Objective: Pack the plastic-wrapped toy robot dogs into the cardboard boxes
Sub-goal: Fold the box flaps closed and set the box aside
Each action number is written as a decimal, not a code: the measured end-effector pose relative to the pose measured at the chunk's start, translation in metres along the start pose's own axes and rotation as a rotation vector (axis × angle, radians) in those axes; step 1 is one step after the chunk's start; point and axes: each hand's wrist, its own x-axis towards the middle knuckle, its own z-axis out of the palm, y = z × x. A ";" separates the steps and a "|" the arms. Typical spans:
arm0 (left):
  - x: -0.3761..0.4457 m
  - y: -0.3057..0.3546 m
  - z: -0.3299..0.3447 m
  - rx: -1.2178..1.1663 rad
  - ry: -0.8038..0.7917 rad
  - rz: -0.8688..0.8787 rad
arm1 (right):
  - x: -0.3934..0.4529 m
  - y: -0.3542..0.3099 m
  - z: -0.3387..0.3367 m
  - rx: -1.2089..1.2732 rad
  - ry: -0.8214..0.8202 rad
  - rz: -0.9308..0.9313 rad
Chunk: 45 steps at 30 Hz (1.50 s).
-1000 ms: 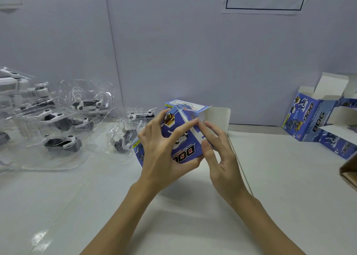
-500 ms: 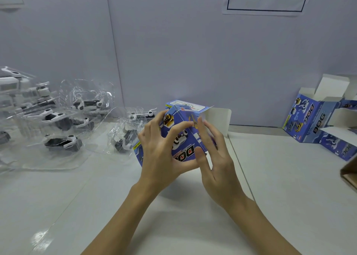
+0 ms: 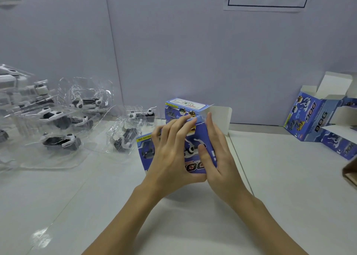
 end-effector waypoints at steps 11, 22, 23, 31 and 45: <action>0.003 0.002 0.007 0.094 -0.024 -0.013 | 0.000 0.002 -0.004 0.111 0.040 0.014; 0.006 -0.011 0.002 -0.056 0.024 -0.111 | -0.008 0.004 0.011 0.095 0.095 0.020; 0.006 -0.011 0.001 -0.061 0.019 -0.109 | -0.008 0.002 0.011 0.116 0.112 0.040; 0.007 -0.008 0.003 -0.038 -0.045 0.033 | 0.006 -0.005 -0.003 0.320 0.028 0.102; -0.005 -0.048 -0.012 -0.519 -0.191 -0.541 | 0.020 0.013 -0.052 0.320 0.176 0.506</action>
